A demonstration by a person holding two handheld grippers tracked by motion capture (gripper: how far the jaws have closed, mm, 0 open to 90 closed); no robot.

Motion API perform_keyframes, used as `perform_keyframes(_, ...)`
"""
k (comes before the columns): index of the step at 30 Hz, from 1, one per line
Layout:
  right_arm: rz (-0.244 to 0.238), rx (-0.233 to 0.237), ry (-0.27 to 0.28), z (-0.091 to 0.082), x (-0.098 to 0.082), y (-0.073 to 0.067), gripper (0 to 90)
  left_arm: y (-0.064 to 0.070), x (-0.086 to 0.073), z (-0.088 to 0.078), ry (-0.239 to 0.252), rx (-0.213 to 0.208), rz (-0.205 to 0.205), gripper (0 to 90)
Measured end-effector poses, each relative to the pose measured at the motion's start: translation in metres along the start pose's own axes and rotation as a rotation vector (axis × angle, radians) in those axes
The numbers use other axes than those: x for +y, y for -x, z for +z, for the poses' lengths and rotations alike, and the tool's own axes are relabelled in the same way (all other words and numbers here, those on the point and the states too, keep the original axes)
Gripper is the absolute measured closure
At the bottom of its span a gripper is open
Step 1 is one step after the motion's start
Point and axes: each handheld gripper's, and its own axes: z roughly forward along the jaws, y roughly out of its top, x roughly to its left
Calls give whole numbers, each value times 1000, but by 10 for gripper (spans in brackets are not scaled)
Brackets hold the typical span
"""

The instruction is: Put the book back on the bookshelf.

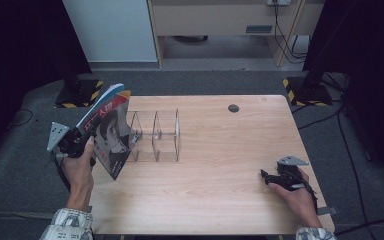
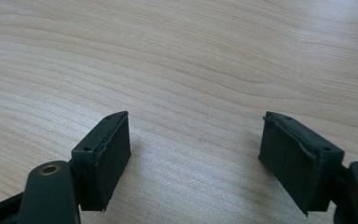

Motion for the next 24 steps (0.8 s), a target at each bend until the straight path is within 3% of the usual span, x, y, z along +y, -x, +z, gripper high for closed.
perform_keyframes(5, 0, 0, 0, 0, 0, 0, 244, -1, 3, 0, -39, 9, 16, 747)
perform_keyframes(6, 0, 0, 0, 0, 0, 0, 244, 0, 4, 0, -49, 14, 22, 814)
perform_keyframes(10, 0, 0, 0, 0, 0, 0, 244, 4, 8, 0, -48, 36, 67, 860)
perform_keyframes(20, 0, 0, 0, 0, 0, 0, 244, -1, 6, 1, 28, 22, -5, 865)
perform_keyframes(24, 0, 1, 0, 0, 0, 0, 244, -1, 3, 1, 38, 18, -8, 864)
